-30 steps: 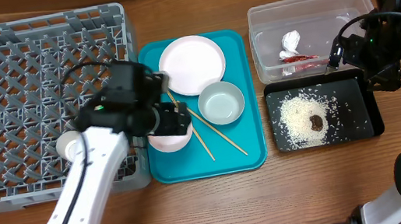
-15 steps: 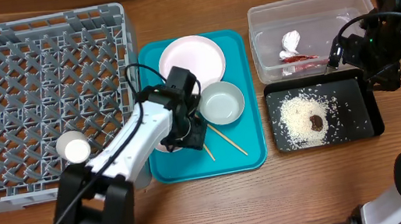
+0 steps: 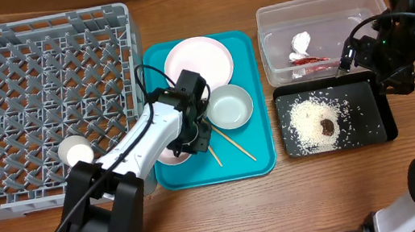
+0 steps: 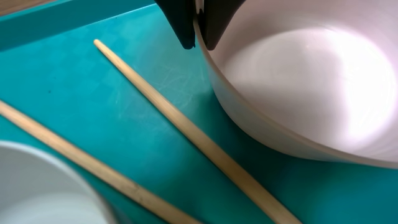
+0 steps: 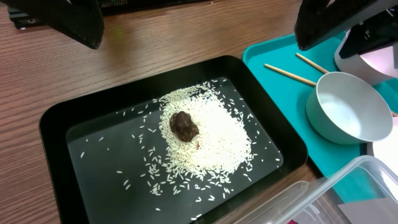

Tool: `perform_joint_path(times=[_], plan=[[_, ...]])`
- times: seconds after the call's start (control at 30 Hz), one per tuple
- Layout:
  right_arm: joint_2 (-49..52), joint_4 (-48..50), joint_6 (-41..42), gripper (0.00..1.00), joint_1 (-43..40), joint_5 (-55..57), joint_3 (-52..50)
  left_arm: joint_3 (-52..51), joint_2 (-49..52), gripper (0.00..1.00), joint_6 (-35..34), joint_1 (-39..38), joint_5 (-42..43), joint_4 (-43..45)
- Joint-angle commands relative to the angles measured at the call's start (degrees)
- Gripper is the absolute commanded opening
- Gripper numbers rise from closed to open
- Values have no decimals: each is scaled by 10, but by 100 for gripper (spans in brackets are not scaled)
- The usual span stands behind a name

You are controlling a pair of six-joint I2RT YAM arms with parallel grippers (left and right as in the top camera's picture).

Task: Sort waste into correct bins and load items into the dishwasher
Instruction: 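Move the left gripper to the pink-white bowl on the teal tray and grasp it, then carry the pink-white bowl into the dish rack and release it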

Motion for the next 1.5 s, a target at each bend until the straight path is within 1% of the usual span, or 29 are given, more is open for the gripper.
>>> perform_joint_path(times=[0.0,0.13,0.4,0.5,0.63,0.7,0.83,0.97,1.1,1.17,1.3,1.47], plan=[[-17,-1,-2,100,-2,2,17,5,6,4,-5,2,-1,-2],[-17,-2,-2,100,-2,2,17,43,6,4,-4,2,-2,-33],[-17,-3,-2,100,-2,2,17,176,-15,4,-16,9,-16,-112],[-17,-3,-2,100,-2,2,17,218,-34,4,-18,25,-30,-129],[-17,-1,-2,100,-2,2,17,254,-69,4,-17,62,-17,-140],[-17,-1,-2,100,-2,2,17,262,-87,4,9,89,21,-136],[-17,-1,-2,100,-2,2,17,264,-106,4,82,161,130,-128],[-17,-1,-2,100,-2,2,17,264,-101,4,140,250,245,-128],[-17,-1,-2,100,-2,2,17,264,-80,4,203,334,381,-127],[-17,-1,-2,100,-2,2,17,264,-64,4,216,371,427,-127],[-17,-1,-2,100,-2,2,17,264,-25,4,227,428,485,-128],[-17,-1,-2,100,-2,2,17,264,28,4,243,465,550,-131]])
